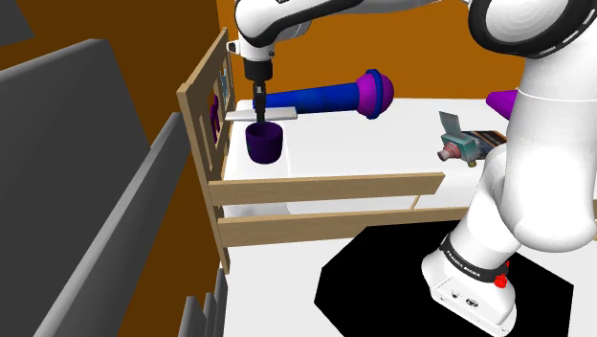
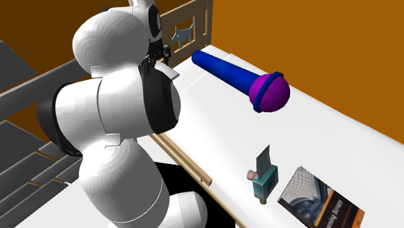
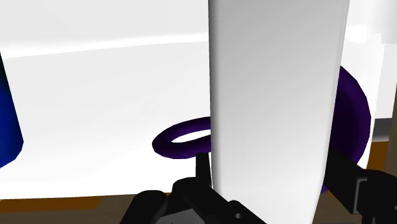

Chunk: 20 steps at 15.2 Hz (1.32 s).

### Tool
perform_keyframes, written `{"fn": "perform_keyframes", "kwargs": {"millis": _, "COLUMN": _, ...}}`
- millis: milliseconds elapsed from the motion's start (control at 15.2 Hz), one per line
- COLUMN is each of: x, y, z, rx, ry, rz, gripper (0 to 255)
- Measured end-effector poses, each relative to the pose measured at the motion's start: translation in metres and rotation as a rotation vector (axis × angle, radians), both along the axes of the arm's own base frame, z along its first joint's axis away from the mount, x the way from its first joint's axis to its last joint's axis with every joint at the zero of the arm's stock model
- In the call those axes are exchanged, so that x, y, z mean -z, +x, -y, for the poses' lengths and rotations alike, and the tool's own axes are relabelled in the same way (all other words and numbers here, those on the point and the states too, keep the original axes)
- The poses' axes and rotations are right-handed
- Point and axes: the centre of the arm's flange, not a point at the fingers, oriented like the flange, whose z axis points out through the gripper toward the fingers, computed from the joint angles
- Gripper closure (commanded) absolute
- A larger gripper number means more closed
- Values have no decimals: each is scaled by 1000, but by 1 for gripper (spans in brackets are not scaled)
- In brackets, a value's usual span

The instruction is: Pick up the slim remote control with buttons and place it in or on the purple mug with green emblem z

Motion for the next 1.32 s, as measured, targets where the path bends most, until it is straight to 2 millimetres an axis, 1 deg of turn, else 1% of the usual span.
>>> {"fn": "perform_keyframes", "kwargs": {"millis": 264, "x": 20, "y": 0, "z": 1, "rx": 0, "ry": 0, "rz": 0, "gripper": 255}}
{"fn": "perform_keyframes", "kwargs": {"millis": 726, "x": 24, "y": 0, "z": 1, "rx": 0, "ry": 0, "rz": 1, "gripper": 255}}
{"fn": "perform_keyframes", "kwargs": {"millis": 792, "x": 24, "y": 0, "z": 1, "rx": 0, "ry": 0, "rz": 1, "gripper": 0}}
{"fn": "perform_keyframes", "kwargs": {"millis": 1188, "x": 24, "y": 0, "z": 1, "rx": 0, "ry": 0, "rz": 1, "gripper": 0}}
{"fn": "perform_keyframes", "kwargs": {"millis": 1254, "x": 18, "y": 0, "z": 0, "rx": 0, "ry": 0, "rz": 1, "gripper": 0}}
{"fn": "perform_keyframes", "kwargs": {"millis": 1320, "x": 8, "y": -1, "z": 2, "rx": 0, "ry": 0, "rz": 2, "gripper": 0}}
